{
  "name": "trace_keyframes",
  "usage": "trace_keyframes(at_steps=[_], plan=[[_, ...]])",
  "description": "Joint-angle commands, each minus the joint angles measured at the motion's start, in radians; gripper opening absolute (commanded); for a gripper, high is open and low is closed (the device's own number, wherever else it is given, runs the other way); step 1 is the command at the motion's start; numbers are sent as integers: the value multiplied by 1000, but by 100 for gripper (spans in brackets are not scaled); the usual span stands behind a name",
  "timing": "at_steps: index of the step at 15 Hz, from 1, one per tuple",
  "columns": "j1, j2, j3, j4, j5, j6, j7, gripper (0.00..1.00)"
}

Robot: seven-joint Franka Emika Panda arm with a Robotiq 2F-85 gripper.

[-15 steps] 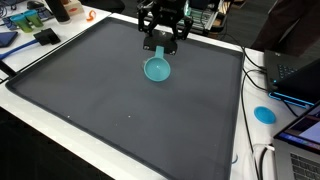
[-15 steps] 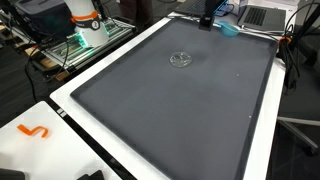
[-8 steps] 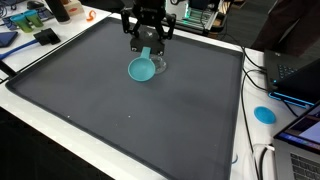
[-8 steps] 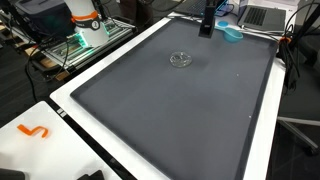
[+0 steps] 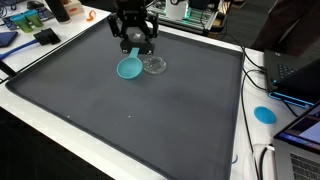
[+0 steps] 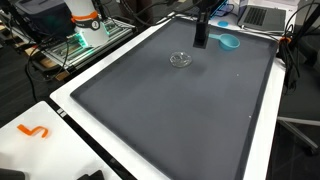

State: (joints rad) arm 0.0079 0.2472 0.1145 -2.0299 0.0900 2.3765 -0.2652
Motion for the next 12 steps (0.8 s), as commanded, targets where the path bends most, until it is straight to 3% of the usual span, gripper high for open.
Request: trace_keyframes(at_steps=[1, 12], plan=[[-39, -60, 7, -97, 89, 50, -127, 31], [-78, -175, -19, -292, 255, 132, -413, 31]])
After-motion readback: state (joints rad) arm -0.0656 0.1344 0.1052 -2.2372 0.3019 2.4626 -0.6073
